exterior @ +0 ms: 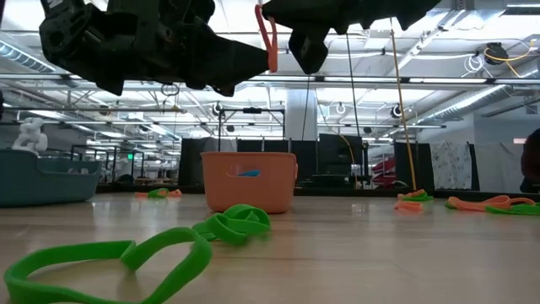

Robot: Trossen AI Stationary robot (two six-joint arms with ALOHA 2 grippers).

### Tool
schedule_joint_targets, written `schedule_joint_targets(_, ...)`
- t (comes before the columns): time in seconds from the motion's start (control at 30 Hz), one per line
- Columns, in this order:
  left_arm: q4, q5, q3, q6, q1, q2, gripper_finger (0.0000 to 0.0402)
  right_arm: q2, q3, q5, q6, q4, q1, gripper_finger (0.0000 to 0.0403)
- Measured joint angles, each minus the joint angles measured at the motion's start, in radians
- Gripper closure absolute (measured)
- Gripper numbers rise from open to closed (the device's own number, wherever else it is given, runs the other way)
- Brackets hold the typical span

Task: Sort rubber bands into baskets
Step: Put the orange rubber band into the blue bin

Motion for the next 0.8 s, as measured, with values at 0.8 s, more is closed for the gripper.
schedule_joint_targets(0.8, 0.029, 0.053, 0.000, -0.002, 0.000, -0.001, 0.0292, 0.000, 0.000, -0.025, -0.045, 0.026, 0.000, 0.0403)
